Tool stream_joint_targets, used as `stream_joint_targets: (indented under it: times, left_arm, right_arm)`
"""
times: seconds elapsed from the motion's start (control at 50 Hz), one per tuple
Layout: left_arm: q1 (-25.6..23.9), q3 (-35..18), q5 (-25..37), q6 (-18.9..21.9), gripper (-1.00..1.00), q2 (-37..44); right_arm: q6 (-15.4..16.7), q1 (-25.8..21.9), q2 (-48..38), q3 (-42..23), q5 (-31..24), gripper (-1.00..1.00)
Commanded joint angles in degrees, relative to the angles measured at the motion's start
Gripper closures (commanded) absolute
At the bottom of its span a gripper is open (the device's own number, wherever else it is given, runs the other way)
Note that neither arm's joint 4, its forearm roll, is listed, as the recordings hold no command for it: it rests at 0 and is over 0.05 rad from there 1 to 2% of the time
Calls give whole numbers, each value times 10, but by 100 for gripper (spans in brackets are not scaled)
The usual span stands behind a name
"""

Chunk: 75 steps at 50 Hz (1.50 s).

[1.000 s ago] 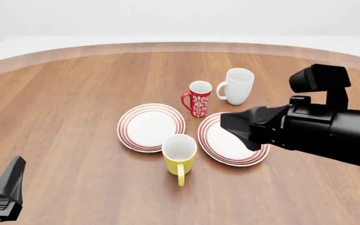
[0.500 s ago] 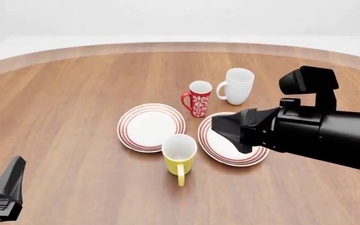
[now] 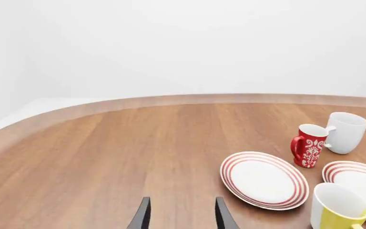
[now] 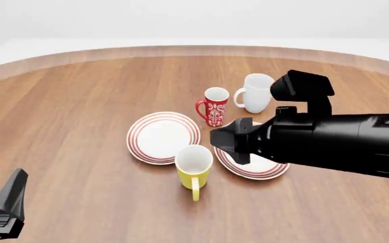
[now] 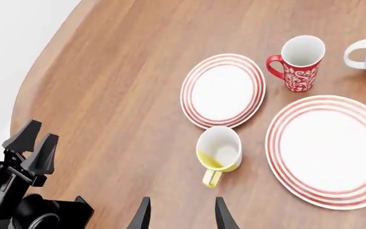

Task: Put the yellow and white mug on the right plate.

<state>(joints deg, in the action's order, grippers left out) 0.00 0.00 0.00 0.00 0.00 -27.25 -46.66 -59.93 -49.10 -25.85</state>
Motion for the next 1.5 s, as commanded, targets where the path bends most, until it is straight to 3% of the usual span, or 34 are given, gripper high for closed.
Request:
stream_joint_targets:
  times: [0.02,0.22,0.6,0.82,1.5]
  left_arm:
    - [0,0,0,0,-100,0]
    - [0,0,0,0,-100,0]
    - [0,0,0,0,-100,0]
    - [0,0,0,0,-100,0]
    - [0,0,0,0,-100,0]
  right_arm:
    - [-23,-26,-46,-50,-34,-100]
    - [-33,-59,-94,-81,-72,-100]
    - [-14,-28,-145,-162,-162,-100]
    - [-44,-8,-161,-147,-139,-100]
    - [-69,-5,-200,-114,-93,-100]
